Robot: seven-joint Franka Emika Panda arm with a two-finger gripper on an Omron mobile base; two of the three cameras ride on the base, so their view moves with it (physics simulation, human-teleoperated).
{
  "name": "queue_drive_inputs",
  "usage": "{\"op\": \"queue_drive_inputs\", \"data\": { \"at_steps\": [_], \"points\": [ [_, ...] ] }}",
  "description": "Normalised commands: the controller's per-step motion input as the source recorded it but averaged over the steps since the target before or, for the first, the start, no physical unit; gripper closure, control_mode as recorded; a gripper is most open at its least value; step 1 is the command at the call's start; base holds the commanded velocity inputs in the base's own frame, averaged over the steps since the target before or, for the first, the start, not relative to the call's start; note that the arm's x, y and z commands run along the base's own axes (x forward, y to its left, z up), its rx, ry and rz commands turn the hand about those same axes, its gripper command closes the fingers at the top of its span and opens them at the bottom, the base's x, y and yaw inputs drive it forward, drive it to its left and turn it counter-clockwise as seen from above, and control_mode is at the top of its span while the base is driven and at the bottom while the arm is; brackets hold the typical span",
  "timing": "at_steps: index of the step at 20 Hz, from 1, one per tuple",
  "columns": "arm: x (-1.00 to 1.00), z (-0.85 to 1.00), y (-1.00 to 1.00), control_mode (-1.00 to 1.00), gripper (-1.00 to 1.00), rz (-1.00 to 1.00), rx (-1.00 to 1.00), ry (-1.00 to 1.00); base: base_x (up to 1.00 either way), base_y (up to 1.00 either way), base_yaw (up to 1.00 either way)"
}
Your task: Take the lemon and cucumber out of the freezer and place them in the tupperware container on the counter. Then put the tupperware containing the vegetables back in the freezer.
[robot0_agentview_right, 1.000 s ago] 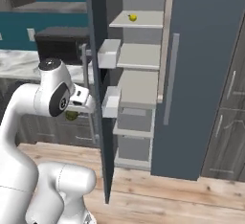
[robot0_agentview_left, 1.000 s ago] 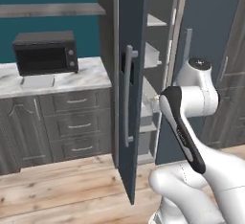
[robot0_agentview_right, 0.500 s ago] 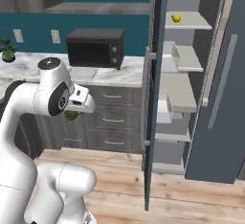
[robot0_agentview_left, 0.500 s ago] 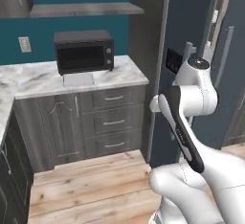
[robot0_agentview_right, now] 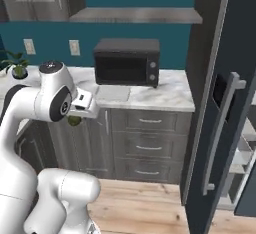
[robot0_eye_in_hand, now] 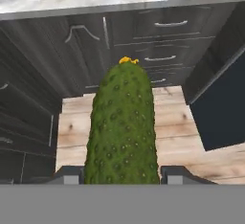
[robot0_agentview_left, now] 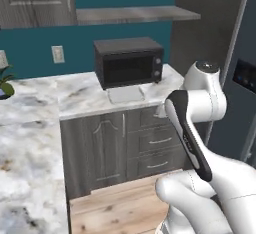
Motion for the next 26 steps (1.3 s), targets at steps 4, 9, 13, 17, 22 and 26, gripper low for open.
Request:
{"op": "queue_drive_inputs", "data": {
  "at_steps": [4,9,13,17,22,26],
  "points": [
    [0.00,0.00,0.00,1.00,1.00,0.00,0.00,0.00,0.99,0.37,0.00],
    [0.00,0.00,0.00,1.00,1.00,0.00,0.00,0.00,0.98,0.02,0.00],
    [0.00,0.00,0.00,1.00,1.00,0.00,0.00,0.00,0.83,0.00,0.01],
    [0.06,-0.13,0.00,-1.00,1.00,0.02,0.00,0.04,0.44,0.00,0.03],
    [0.55,-0.84,-0.06,-1.00,1.00,0.26,0.00,0.10,0.00,0.00,0.00],
    [1.00,-0.96,-0.16,-1.00,1.00,0.45,0.00,0.09,0.00,0.00,0.00]
  ]
}}
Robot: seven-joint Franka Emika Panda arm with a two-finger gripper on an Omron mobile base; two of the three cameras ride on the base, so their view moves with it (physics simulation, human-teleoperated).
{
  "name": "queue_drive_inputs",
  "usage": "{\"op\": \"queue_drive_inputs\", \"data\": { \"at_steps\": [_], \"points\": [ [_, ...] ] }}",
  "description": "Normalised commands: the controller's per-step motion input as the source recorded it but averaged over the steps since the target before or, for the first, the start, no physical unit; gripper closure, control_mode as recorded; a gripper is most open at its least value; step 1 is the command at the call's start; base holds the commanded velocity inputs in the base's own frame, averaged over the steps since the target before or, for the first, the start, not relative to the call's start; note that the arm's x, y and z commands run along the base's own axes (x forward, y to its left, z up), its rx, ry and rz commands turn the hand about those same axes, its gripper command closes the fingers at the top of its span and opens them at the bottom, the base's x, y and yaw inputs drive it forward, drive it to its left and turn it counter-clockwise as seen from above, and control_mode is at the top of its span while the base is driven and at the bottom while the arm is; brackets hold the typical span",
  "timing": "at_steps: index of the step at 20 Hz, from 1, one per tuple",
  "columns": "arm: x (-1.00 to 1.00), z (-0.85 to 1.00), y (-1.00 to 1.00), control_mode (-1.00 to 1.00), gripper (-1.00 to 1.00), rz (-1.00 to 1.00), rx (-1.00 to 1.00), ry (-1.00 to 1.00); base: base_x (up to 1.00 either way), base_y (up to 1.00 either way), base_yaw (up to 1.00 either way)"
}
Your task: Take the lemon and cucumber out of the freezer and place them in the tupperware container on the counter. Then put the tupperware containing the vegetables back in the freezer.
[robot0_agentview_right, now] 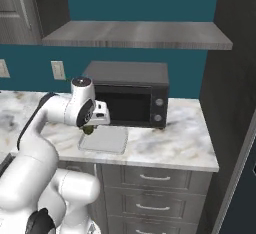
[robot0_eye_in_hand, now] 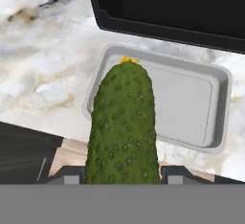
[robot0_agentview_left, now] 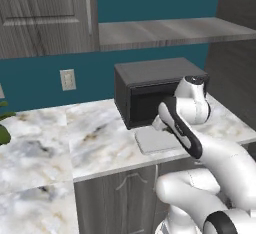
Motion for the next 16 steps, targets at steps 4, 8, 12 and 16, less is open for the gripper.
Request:
{"op": "queue_drive_inputs", "data": {
  "at_steps": [4,8,12,16],
  "points": [
    [1.00,-0.87,-0.02,-1.00,1.00,0.35,-0.03,0.07,0.00,0.00,0.00],
    [0.93,-0.76,0.00,-1.00,1.00,0.24,-0.06,0.07,0.00,0.00,0.00],
    [0.67,-0.50,-0.09,-1.00,1.00,0.11,-0.06,0.07,0.00,0.00,0.00],
    [0.21,-0.32,-0.22,-1.00,1.00,0.06,-0.03,0.00,0.00,0.00,0.00]
  ]
}}
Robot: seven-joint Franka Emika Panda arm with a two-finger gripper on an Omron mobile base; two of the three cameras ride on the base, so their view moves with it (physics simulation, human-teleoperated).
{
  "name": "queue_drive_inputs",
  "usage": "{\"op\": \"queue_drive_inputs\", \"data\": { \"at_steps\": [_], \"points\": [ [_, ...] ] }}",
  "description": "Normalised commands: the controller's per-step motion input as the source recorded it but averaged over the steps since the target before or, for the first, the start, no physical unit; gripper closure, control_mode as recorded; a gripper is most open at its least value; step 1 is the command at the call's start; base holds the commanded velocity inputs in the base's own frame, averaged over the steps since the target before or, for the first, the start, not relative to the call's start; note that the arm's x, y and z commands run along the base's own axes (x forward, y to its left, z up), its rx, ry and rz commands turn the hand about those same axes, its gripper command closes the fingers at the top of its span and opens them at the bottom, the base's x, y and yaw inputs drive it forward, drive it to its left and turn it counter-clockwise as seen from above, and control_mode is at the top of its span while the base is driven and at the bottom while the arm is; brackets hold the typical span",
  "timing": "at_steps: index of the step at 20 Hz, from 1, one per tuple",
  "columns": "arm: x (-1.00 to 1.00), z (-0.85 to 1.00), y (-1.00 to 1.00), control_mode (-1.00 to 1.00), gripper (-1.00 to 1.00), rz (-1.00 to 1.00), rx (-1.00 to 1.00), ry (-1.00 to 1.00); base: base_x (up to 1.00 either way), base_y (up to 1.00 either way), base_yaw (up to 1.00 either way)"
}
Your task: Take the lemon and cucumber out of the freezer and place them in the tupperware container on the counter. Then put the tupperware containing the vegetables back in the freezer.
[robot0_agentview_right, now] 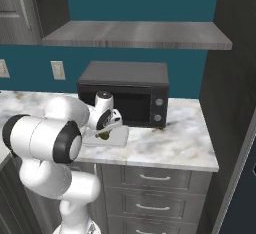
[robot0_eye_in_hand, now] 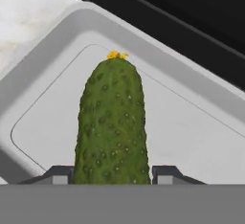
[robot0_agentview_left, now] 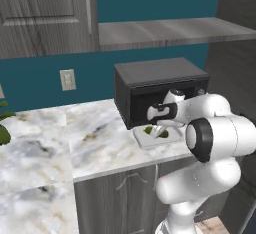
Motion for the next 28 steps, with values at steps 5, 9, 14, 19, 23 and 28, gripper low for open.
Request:
{"op": "queue_drive_inputs", "data": {
  "at_steps": [5,9,14,19,23,28],
  "points": [
    [0.00,-0.33,-0.07,-1.00,-1.00,0.01,-0.05,0.02,0.00,0.00,0.00],
    [-0.32,0.04,0.00,-1.00,-1.00,0.00,-0.05,-0.01,0.00,0.00,0.00],
    [-0.61,0.43,0.01,-1.00,-1.00,-0.05,0.00,-0.08,0.00,0.00,0.00],
    [-0.65,0.76,0.06,-1.00,-1.00,-0.08,0.00,-0.10,0.00,0.00,0.00],
    [-0.86,1.00,0.17,-1.00,-1.00,-0.15,0.00,-0.11,0.00,0.00,0.00],
    [-0.88,1.00,0.18,-1.00,-1.00,-0.23,0.00,-0.01,0.00,0.00,0.00]
  ]
}}
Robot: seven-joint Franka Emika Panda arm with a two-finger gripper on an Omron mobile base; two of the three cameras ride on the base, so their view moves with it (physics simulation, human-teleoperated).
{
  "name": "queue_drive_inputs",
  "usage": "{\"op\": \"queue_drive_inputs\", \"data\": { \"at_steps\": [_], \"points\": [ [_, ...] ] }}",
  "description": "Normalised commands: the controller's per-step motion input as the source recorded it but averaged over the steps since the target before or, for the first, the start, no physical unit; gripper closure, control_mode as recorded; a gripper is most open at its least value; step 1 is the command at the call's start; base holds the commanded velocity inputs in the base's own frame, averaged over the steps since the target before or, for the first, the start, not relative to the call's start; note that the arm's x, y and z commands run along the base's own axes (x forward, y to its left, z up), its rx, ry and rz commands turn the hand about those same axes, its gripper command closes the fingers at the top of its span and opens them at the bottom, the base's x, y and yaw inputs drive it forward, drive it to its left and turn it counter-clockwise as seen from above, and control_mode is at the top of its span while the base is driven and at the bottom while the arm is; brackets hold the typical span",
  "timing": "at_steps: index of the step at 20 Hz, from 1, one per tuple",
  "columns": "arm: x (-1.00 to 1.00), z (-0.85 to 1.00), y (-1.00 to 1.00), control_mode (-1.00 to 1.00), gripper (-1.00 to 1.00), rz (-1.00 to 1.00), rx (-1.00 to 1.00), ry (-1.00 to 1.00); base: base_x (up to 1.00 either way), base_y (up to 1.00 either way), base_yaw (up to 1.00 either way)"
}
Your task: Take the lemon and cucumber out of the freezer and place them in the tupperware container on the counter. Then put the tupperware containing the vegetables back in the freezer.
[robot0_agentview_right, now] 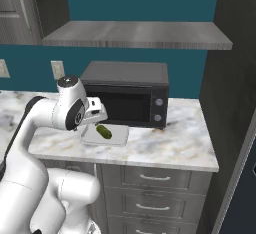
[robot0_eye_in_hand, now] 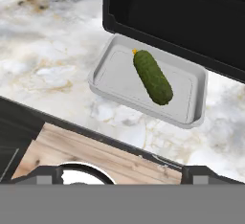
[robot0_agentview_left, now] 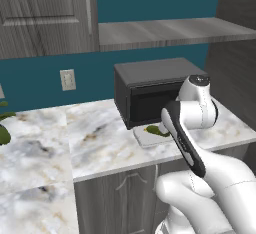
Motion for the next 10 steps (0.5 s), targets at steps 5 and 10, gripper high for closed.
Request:
{"op": "queue_drive_inputs", "data": {
  "at_steps": [5,10],
  "points": [
    [-0.79,1.00,0.03,-1.00,-1.00,-0.21,0.04,0.01,0.00,0.00,0.00],
    [-0.68,1.00,0.00,-1.00,-1.00,-0.15,0.07,0.00,0.00,0.00,0.00]
  ]
}}
